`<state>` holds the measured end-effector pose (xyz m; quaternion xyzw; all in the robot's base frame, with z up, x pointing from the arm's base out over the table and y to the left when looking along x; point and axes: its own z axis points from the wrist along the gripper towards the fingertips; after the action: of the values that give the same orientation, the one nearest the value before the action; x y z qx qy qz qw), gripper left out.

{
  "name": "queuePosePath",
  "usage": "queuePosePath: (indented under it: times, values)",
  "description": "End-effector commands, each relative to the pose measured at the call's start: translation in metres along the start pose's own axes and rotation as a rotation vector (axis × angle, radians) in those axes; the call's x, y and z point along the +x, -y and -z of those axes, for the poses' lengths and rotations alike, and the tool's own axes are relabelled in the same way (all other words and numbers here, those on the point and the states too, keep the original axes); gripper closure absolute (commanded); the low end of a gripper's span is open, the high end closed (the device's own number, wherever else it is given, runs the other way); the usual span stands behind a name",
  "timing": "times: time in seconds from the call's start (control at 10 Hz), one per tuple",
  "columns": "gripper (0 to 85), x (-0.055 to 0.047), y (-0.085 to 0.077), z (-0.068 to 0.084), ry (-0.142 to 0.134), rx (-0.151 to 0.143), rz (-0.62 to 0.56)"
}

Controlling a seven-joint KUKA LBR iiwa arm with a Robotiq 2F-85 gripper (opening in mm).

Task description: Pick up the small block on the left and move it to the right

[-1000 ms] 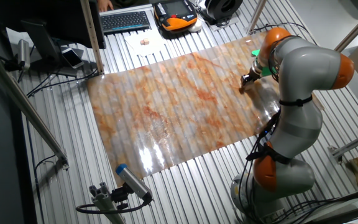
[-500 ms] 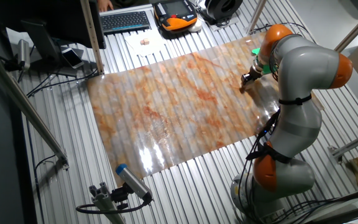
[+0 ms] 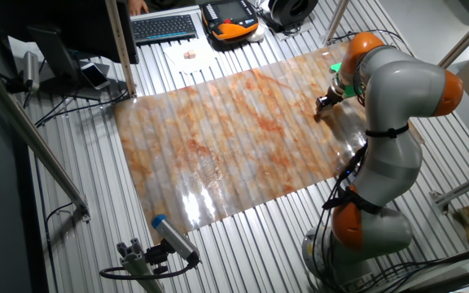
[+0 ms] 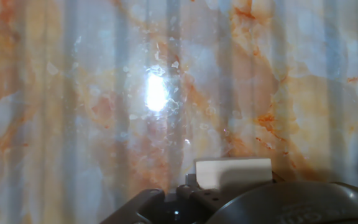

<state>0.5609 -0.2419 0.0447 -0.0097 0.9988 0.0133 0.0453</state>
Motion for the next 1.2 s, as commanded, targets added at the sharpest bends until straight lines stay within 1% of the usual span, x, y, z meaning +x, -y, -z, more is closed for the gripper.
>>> queuePosePath:
  times: [0.0, 0.5, 0.8, 1.0, 1.1]
  values:
    - [85.0, 0.0, 0.0, 0.001, 0.002, 0.0, 0.001]
    - [85.0, -0.001, -0.003, 0.002, 0.004, -0.002, -0.01]
    - [85.0, -0.004, -0.009, 0.006, -0.004, 0.0, -0.022]
    - [85.0, -0.006, -0.012, 0.009, 0.0, 0.002, -0.025]
    - [85.0, -0.007, -0.015, 0.01, 0.002, 0.008, -0.027]
